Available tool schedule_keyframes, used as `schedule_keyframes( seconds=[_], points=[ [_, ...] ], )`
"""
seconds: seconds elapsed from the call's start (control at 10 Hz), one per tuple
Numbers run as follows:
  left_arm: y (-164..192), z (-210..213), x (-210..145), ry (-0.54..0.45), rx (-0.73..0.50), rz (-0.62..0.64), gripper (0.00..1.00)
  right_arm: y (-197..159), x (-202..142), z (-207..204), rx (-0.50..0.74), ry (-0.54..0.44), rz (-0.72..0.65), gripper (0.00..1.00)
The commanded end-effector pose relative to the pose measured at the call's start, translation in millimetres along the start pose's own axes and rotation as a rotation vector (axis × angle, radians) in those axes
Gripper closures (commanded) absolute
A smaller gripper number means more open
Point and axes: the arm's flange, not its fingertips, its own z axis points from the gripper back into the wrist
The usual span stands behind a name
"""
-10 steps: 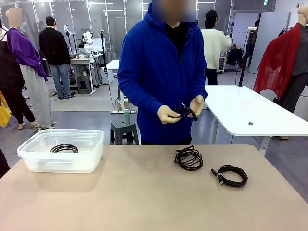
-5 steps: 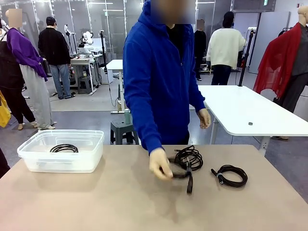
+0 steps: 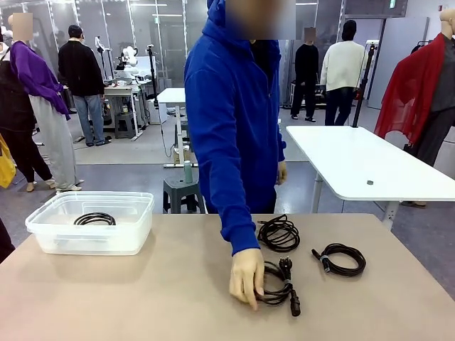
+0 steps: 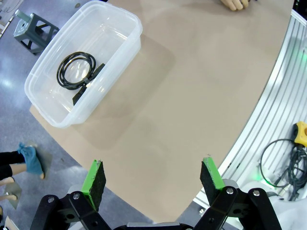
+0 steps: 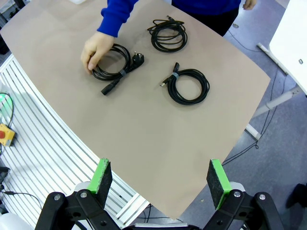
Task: Organize and store the cables.
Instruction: Place the Power Cable into the Organizing box.
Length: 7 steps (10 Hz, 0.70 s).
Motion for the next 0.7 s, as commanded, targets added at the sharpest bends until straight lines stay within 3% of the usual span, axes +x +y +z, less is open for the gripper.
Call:
schedule_keyframes(
  seconds=[0.0, 0.6],
  points=[
    [0.1, 1.6, -1.2, 0.006, 0.009, 0.006, 0.0, -0.5, -1.1, -0.1, -0.003, -0.003, -0.004, 0.0],
    [0.1, 1.6, -1.2, 0.006, 0.009, 0.006, 0.0, -0.5, -1.1, -0.1, -0.003, -0.003, -0.004, 0.0]
  ],
)
